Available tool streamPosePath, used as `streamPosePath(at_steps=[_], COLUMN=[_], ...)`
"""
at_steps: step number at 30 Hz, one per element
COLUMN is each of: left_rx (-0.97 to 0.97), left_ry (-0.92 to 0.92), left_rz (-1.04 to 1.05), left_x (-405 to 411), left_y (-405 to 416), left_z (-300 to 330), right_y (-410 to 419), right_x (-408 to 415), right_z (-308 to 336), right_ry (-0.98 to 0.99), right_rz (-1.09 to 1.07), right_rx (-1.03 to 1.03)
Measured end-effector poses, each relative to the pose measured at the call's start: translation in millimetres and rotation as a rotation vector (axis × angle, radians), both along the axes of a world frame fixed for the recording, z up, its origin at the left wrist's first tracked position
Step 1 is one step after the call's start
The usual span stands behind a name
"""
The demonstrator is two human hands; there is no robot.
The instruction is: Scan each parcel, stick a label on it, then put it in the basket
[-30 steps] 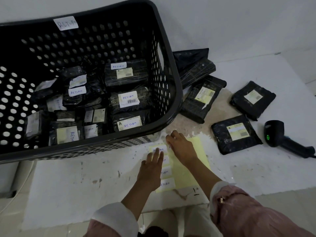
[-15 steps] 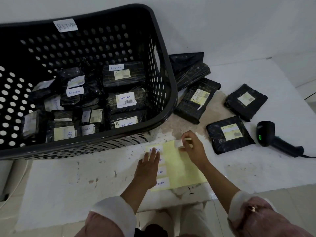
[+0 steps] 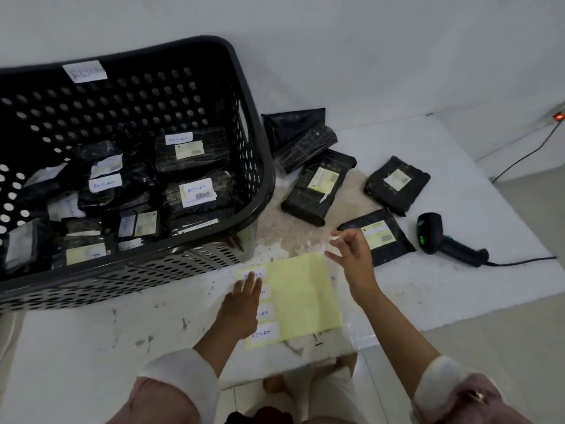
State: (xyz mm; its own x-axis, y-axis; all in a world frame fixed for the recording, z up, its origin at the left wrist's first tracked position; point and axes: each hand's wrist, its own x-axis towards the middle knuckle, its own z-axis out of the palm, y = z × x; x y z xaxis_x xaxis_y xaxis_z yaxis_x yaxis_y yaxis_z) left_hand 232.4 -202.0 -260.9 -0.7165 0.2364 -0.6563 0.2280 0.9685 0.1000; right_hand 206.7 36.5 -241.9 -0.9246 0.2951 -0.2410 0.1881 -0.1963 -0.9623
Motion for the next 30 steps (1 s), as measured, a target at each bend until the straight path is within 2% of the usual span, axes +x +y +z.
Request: streamPosePath(at_steps=[6,8,11,13,16,18,21,24,30], left_rx=[0.250,0.288,0.358,0.545,0.832,0.972,1.118,1.201,1.139], left_ry=[0.171,0.247,0.351,0.309,0.080,-0.084,-0.148,-0.188,-0.233], left_rz=[0.174,0.210,0.189,0.203,0.346,0.418,0.475,0.620,0.608], left_x=[-6.9,-7.2,-9.5,-11.3,-9.7,-6.8,-5.5,-10.0,-18.7], left_y=[-4.9,-6.7,1.3,22.1,67.0,94.5,118.9,128.4,150.0], left_z=[9.3,10.3,14.3,23.4,47.0,60.1,70.7,74.4,66.2], right_y=[28.0,32.7,31.9,27.1,18.4,15.9,21.8,35.0,52.4], right_x=[29.9,41.3,57.7,66.7,72.2,71.1,66.8,60.8,43.3], right_z=[18.1,24.1,30.5,34.9,41.6,47.2,54.7,56.5,48.0], right_ry=[-0.078,-0.076,-0.098,-0.100,-0.121,-0.123,-0.108,-0.113,-0.118], right_rz=[-0.185,-0.171,-0.025,0.127,0.268,0.269,0.191,0.164,0.231], right_rx=[0.033,0.069,0.160,0.226,0.347,0.421,0.440,0.481,0.502])
